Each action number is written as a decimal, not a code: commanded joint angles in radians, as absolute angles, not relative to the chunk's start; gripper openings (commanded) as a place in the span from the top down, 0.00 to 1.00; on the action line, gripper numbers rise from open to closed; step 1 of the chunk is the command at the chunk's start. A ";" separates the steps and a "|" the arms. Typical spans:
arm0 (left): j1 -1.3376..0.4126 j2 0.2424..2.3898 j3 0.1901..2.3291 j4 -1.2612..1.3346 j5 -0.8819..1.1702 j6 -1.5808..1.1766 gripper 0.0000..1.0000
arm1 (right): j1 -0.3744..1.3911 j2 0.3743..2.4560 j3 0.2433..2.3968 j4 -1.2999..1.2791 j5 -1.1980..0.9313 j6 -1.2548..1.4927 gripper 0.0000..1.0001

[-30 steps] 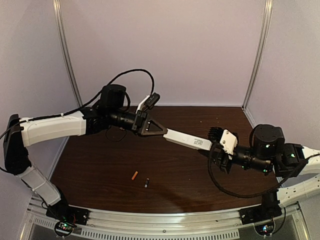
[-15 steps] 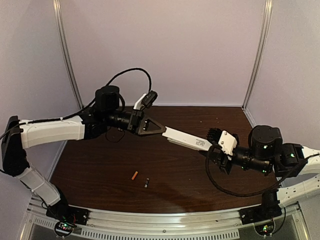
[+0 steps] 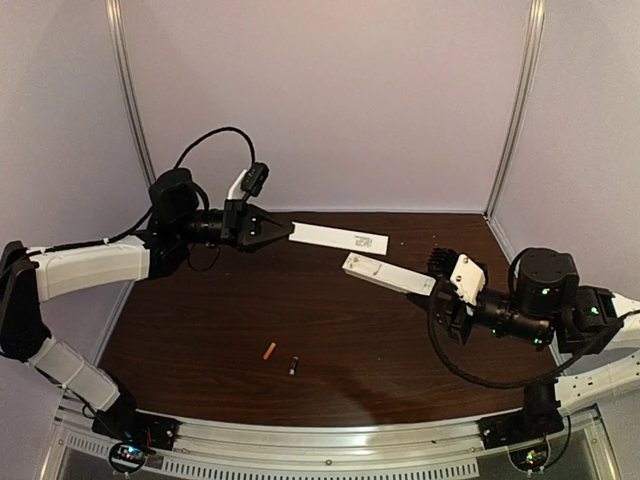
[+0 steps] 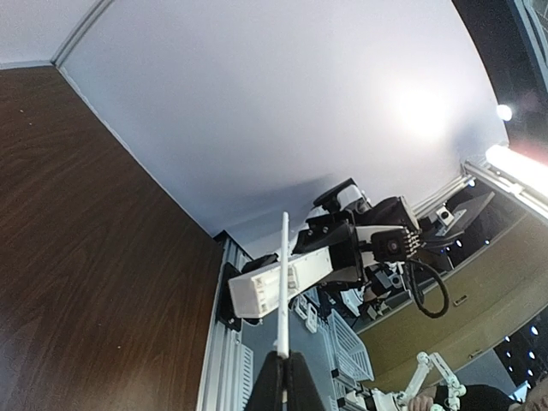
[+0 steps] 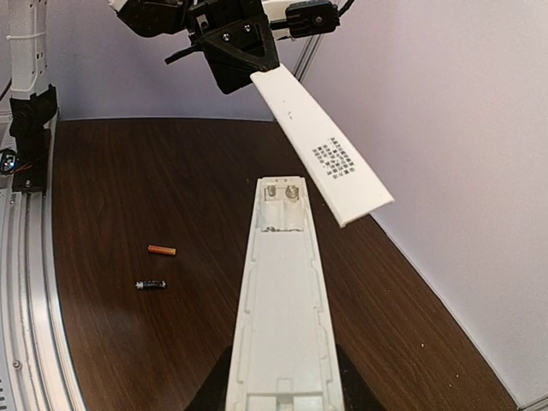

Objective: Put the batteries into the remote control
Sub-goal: Place the battery cover at the center of the board, then pass from the right arm to the left, then pass from the left arm to the right, then move the battery to the center of the board.

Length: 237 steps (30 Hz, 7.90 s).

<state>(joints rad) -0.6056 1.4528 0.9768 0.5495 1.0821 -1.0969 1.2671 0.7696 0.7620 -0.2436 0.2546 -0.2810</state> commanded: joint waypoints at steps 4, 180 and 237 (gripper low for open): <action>-0.453 1.448 0.884 0.619 1.011 -1.120 1.00 | 1.264 0.747 0.763 -0.275 0.255 -0.266 1.00; -1.210 1.249 0.961 0.020 -0.337 -0.304 0.03 | 0.753 1.214 0.730 0.411 -0.380 1.056 0.84; -0.948 1.698 1.060 -0.706 -0.012 -0.380 0.61 | 0.646 1.138 0.630 0.171 -0.667 0.748 0.91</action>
<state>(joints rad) -0.9672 1.6489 1.0172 -0.6701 -0.0219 -0.4500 0.6594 1.1664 0.6510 0.1394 -0.6498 0.7544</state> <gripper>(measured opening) 0.394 0.245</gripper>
